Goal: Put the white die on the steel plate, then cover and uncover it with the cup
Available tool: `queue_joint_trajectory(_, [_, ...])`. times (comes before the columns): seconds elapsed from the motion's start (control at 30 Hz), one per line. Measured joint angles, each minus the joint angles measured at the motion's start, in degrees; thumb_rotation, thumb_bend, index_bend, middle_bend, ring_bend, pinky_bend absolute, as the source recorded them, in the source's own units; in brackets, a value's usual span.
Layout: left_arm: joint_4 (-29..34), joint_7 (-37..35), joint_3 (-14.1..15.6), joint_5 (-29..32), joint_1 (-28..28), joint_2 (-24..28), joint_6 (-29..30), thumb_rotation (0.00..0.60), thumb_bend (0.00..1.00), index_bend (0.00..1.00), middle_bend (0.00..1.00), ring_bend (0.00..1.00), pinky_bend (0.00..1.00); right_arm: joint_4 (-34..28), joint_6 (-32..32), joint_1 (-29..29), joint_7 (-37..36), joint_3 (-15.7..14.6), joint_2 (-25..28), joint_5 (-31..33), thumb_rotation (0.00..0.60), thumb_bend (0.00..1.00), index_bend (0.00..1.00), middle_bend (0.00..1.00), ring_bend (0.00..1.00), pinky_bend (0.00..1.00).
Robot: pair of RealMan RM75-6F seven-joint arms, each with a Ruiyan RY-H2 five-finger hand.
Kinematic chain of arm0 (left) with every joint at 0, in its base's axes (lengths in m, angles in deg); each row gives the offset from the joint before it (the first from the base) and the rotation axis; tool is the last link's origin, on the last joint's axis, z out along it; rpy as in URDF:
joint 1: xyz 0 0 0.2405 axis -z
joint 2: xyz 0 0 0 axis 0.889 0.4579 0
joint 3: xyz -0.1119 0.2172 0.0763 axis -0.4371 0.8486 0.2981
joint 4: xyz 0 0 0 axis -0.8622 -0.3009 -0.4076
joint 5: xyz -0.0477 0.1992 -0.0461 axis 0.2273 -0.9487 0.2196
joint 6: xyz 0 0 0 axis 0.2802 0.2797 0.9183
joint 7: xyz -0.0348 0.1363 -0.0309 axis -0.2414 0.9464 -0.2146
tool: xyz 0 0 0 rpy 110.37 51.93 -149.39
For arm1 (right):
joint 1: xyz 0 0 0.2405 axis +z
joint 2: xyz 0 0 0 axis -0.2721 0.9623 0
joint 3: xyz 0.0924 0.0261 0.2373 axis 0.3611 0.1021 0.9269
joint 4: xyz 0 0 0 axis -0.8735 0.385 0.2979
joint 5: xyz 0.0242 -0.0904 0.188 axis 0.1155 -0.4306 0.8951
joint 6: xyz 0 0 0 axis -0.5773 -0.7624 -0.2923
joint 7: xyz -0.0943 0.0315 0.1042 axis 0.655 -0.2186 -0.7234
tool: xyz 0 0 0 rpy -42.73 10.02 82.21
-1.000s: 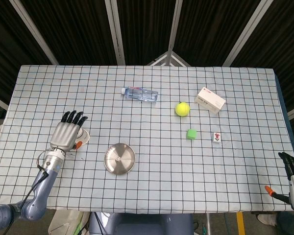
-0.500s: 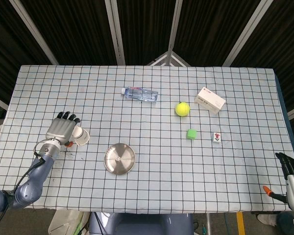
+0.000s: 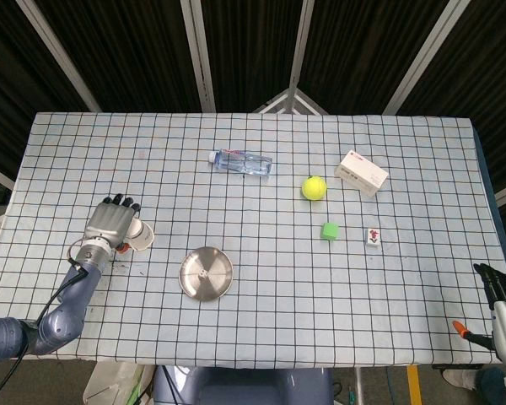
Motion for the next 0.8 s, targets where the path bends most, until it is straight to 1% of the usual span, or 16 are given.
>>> queue_joint_trajectory(0.17, [-0.52, -1.68, 0.56, -1.59, -0.03, -0.6, 0.3, 0.6, 0.37, 0.21, 0.16, 0.15, 0.24, -0.09, -0.1, 0.06, 0.05, -0.06, -0.02, -0.11, 0.6, 0.04, 0.12, 0.12, 0.11, 0.02])
queue_joint_trajectory(0.27, [-0.75, -2.51, 1.0, -2.44, -0.09, -0.84, 0.49, 0.6, 0.37, 0.23, 0.18, 0.17, 0.24, -0.17, -0.04, 0.05, 0.04, -0.08, 0.0, -0.18, 0.6, 0.04, 0.12, 0.12, 0.12, 0.02])
queue_joint_trajectory(0.67, [-1.57, -5.7, 2.08, -5.13, -0.54, -0.96, 1.19, 0.6, 0.37, 0.22, 0.24, 0.18, 0.24, -0.26, -0.06, 0.0, -0.06, -0.03, 0.04, 0.03, 0.6, 0.04, 0.12, 0.12, 0.12, 0.02])
queue_joint_trajectory(0.8, [-1.81, -6.48, 2.49, -5.48, -0.62, -1.1, 1.19, 0.6, 0.4, 0.23, 0.26, 0.18, 0.24, -0.28, -0.09, -0.02, -0.01, -0.11, 0.02, -0.01, 0.6, 0.04, 0.12, 0.12, 0.12, 0.02])
